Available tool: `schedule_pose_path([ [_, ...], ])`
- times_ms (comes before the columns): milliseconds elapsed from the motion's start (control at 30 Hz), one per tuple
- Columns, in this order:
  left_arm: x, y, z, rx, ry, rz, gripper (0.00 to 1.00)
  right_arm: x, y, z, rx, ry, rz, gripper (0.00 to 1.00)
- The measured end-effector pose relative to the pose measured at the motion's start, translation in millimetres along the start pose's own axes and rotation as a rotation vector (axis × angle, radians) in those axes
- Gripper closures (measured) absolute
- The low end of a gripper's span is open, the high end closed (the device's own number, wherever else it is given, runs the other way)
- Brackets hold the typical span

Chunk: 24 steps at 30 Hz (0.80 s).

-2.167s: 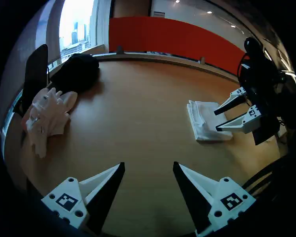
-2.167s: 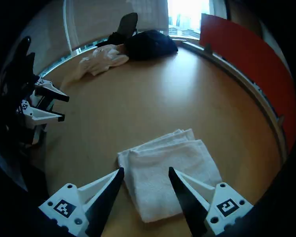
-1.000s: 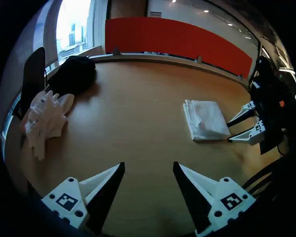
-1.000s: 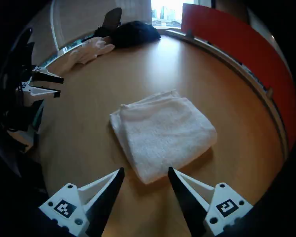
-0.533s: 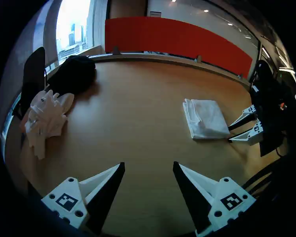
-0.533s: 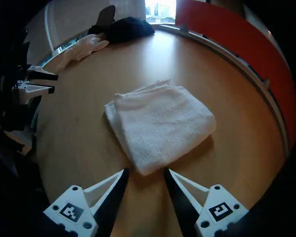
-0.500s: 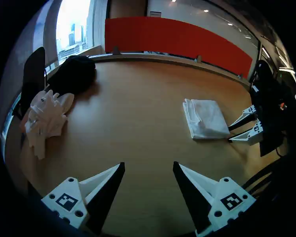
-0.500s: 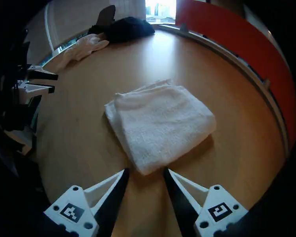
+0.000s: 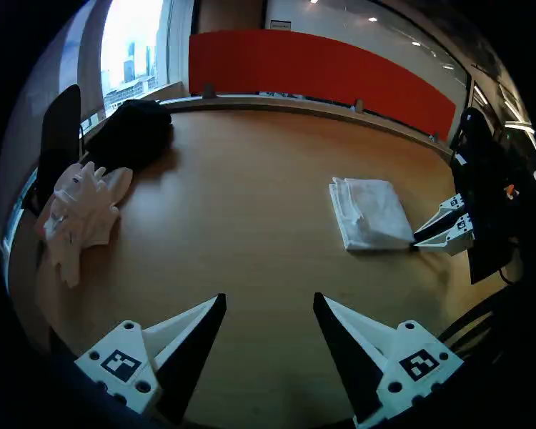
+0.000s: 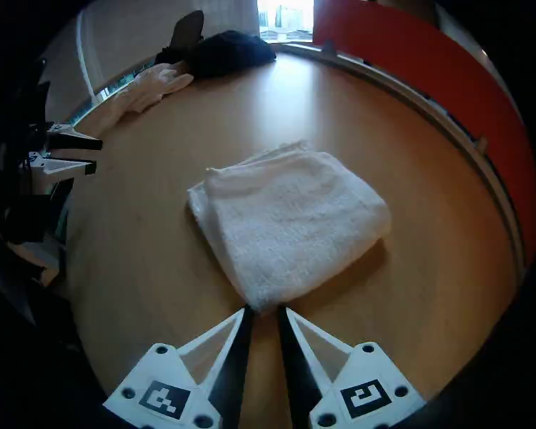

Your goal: Fold towel

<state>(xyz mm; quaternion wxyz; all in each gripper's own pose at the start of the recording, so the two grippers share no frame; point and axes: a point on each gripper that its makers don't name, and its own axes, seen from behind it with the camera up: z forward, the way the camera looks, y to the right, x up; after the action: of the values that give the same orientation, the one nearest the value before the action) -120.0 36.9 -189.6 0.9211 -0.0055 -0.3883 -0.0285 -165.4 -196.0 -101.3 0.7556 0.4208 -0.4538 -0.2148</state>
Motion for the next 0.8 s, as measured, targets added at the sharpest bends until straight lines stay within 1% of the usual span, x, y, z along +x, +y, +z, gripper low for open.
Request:
schedule_pose_path([
  [67,0,0.0,0.1,0.000,0.000,0.001,0.09,0,1,0.1,-0.002,0.000,0.003,0.80],
  [233,0,-0.3,0.9,-0.001,-0.001,0.003,0.10,0,3,-0.4,-0.009,-0.001,0.013,0.96],
  [400,0,-0.5,2.2,-0.004,-0.001,0.004,0.10,1,2,-2.4,-0.004,0.004,0.020,0.98],
  [567,1,-0.6,3.6,-0.009,0.000,0.008,0.10,9,3,-7.8,-0.005,0.021,0.013,0.98],
  [800,4,-2.1,6.5,-0.014,0.003,0.016,0.10,38,11,-25.6,-0.030,0.072,-0.018,0.98],
])
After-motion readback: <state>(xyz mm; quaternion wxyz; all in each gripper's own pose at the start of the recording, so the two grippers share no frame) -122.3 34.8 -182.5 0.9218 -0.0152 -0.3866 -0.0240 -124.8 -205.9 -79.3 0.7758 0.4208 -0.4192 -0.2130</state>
